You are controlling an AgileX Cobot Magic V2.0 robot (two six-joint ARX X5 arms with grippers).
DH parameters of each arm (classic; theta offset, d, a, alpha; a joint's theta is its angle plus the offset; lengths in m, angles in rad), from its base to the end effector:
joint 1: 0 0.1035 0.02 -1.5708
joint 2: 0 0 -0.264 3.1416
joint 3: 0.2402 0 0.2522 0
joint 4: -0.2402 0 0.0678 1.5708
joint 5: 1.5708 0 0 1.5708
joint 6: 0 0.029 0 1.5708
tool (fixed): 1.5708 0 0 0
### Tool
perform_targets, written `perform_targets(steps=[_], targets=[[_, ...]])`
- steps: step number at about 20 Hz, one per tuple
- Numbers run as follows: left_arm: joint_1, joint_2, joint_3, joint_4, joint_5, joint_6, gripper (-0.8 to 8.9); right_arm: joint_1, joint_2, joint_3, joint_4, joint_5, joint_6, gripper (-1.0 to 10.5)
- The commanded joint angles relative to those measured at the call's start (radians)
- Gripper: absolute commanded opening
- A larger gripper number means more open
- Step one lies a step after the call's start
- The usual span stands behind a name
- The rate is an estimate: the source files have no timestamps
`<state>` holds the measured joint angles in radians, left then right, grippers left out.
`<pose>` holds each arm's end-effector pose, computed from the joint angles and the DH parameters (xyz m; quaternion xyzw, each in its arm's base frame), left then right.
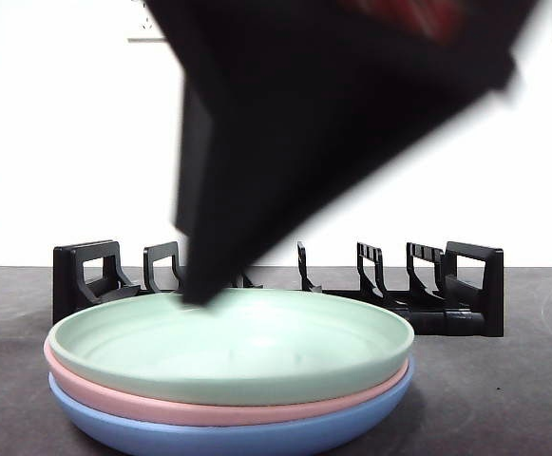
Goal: Place the plate
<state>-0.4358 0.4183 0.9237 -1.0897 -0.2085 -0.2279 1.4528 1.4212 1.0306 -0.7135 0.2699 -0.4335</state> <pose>0.0427 -0.0132 0.3288 -0.0176 0.2838 -0.0768 0.9556 0.0398 0.2703 0.2413 -0.5406 0.2315 0.5371 0.6047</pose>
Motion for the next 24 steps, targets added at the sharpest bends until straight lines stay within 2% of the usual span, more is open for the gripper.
perform_targets(steps=[1,3,6,10,14,17,21,23,24], targets=[[-0.002,0.005,0.017,0.013,-0.005,0.008,3.09,0.016,-0.032,0.055,-0.002,-0.045,0.111,2.7],[-0.002,0.005,0.017,0.013,-0.005,0.008,3.09,-0.014,-0.1,0.056,0.018,-0.044,0.171,2.7],[-0.002,0.005,0.017,0.021,-0.005,0.006,3.09,-0.146,-0.215,0.035,0.013,-0.032,0.22,2.7],[-0.002,0.005,0.017,0.047,-0.005,0.006,3.09,-0.45,-0.379,0.016,-0.002,-0.04,0.22,2.7],[-0.002,0.005,0.017,0.101,-0.005,0.003,3.09,-0.791,-0.504,0.016,0.035,-0.144,0.21,2.7],[-0.002,0.006,0.017,0.186,-0.005,0.008,3.09,-0.998,-0.528,0.016,0.035,-0.165,0.231,2.7],[-0.002,0.006,0.017,0.264,-0.006,0.007,3.1,-1.156,-0.526,0.016,0.035,-0.158,0.325,2.7],[-0.002,0.006,0.017,0.264,-0.005,0.007,3.1,-1.186,-0.528,0.016,0.032,-0.16,0.335,2.7],[-0.002,0.006,0.017,0.264,-0.005,0.008,2.95,-1.189,-0.528,0.016,0.027,-0.165,0.336,2.3]])
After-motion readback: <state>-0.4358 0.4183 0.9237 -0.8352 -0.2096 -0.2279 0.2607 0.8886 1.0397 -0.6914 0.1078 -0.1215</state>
